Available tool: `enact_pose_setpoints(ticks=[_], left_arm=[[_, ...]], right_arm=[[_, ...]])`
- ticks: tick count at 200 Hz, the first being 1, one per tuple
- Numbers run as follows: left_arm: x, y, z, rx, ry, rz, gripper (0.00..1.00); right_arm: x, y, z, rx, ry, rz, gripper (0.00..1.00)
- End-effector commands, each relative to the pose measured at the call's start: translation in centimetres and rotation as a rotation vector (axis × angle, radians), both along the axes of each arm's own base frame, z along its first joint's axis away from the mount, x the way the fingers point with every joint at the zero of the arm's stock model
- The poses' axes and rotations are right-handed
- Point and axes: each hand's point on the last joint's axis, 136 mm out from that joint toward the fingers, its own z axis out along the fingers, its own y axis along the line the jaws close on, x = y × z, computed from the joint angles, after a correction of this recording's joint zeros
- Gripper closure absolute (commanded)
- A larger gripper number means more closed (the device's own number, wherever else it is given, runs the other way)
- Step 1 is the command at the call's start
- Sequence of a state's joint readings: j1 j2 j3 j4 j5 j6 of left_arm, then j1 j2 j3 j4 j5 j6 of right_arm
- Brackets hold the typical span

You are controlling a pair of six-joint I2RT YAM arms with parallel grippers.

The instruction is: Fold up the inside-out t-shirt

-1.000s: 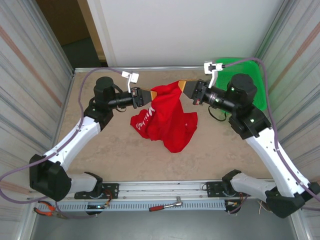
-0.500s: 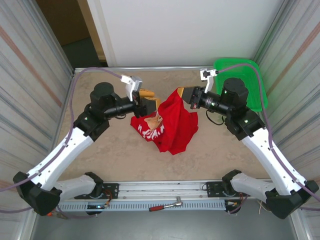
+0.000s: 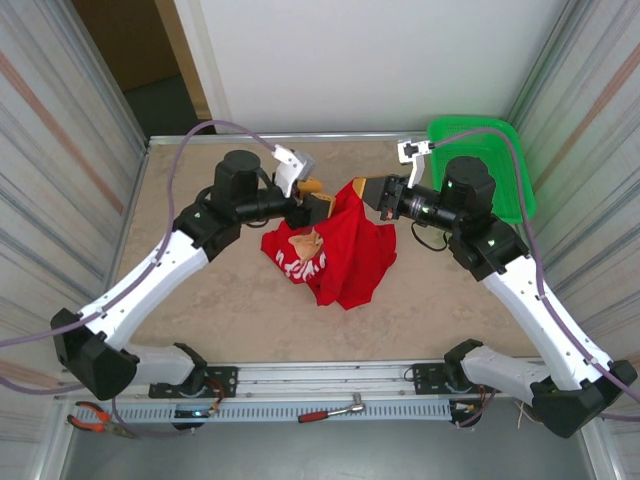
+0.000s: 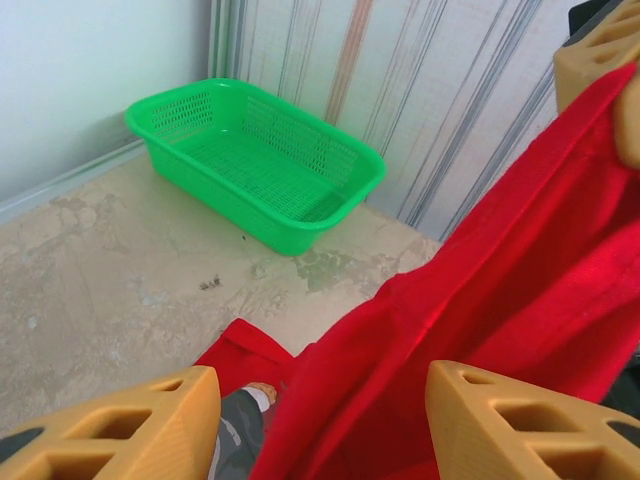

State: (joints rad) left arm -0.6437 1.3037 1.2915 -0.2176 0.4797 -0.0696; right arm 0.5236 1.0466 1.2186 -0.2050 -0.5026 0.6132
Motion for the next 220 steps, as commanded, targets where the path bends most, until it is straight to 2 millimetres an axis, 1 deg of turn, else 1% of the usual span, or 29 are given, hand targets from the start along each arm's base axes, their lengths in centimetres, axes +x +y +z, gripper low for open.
enact_pose_setpoints(ticks=[1, 21, 47, 82, 92, 104, 127, 131, 143, 158, 187, 196, 209, 210, 212, 220], left_arm=[[-0.4, -0.6, 2.1, -0.022, -0.052, -0.051, 0.46], [-0.5, -1.2, 2.0, -0.028, -0.037, -0.082, 0.49], [-0.7, -1.7, 1.6, -0.041, -0.014, -0.118, 0.52], [-0.8, -2.4, 0.2, -0.042, 0.028, -0.141, 0.56], [-0.8, -2.6, -0.2, -0.041, 0.040, -0.144, 0.59], [-0.6, -2.9, -0.5, -0.044, 0.053, -0.151, 0.69], [-0.8, -3.4, -0.2, -0.063, 0.069, -0.183, 1.00], [-0.9, -3.4, -0.1, -0.064, 0.068, -0.185, 1.00], [-1.2, -3.3, 0.7, -0.074, 0.064, -0.192, 1.00], [-1.8, -2.9, 2.3, -0.100, 0.062, -0.195, 1.00], [-3.1, -1.4, 7.3, -0.257, 0.089, -0.224, 1.00], [-3.2, -0.7, 9.0, -0.318, 0.094, -0.228, 1.00], [-3.0, 0.3, 10.8, -0.388, 0.111, -0.219, 1.00], [-3.0, 0.4, 10.9, -0.393, 0.111, -0.219, 1.00], [-3.0, 0.5, 11.1, -0.400, 0.111, -0.219, 1.00], [-2.8, 0.8, 11.8, -0.422, 0.121, -0.212, 1.00]], right_arm=[[-0.5, 0.4, 0.5, 0.010, -0.027, 0.029, 1.00], [-0.4, 0.4, 0.5, 0.010, -0.028, 0.027, 1.00], [-0.3, 0.4, 0.6, 0.011, -0.030, 0.028, 1.00], [-0.3, 0.5, 0.5, 0.013, -0.028, 0.032, 1.00], [-0.2, 0.6, 0.5, 0.012, -0.027, 0.031, 1.00], [-0.1, 0.5, 0.3, 0.010, -0.023, 0.028, 1.00], [0.3, 0.4, -0.4, 0.001, -0.009, 0.008, 1.00], [0.4, 0.4, -0.5, 0.001, -0.008, 0.005, 1.00], [1.0, 0.1, -1.0, 0.001, 0.002, -0.013, 1.00], [2.0, -0.2, -1.8, 0.000, 0.019, -0.038, 1.00], [5.1, -1.4, -3.3, -0.018, 0.051, -0.120, 1.00], [6.1, -1.8, -3.8, -0.033, 0.060, -0.150, 1.00], [7.3, -2.3, -4.1, -0.040, 0.074, -0.176, 1.00], [7.4, -2.4, -4.1, -0.041, 0.075, -0.178, 1.00], [7.5, -2.5, -4.1, -0.042, 0.079, -0.182, 0.96], [7.8, -2.7, -4.0, -0.046, 0.087, -0.191, 0.78]])
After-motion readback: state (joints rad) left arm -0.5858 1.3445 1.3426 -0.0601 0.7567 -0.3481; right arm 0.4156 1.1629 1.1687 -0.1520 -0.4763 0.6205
